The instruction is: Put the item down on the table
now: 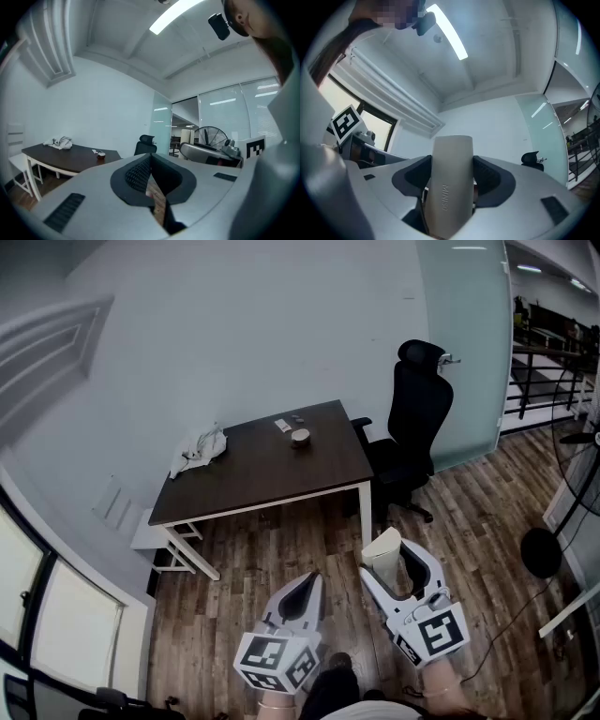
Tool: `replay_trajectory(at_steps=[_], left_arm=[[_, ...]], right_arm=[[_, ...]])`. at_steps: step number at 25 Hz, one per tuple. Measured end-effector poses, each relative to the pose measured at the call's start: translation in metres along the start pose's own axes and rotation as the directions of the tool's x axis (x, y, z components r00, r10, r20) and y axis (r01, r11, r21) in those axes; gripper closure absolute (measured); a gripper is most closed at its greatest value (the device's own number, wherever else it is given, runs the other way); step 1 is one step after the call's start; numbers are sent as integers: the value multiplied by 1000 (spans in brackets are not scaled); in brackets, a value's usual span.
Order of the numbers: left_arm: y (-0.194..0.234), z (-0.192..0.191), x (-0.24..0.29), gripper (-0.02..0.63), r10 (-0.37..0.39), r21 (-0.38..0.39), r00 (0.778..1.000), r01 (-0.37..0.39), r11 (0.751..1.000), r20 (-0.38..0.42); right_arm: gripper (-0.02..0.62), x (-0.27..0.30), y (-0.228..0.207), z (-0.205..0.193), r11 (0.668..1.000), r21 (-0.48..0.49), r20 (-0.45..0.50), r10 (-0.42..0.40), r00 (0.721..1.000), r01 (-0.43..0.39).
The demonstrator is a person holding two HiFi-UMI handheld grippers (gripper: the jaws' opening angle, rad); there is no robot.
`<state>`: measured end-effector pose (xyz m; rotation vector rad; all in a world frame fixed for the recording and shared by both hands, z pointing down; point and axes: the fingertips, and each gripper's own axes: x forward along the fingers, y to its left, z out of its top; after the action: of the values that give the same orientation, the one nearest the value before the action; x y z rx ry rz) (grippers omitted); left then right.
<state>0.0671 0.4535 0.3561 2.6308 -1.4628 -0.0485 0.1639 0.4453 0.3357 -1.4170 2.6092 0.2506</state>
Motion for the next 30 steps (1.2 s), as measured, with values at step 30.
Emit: replay_trajectory(at_steps=[30], left_arm=[[211,25,132,588,-39,-43,999,39,998,-3]], right_arm=[[311,243,-40,-63,999,41,-30,-33,999,34]])
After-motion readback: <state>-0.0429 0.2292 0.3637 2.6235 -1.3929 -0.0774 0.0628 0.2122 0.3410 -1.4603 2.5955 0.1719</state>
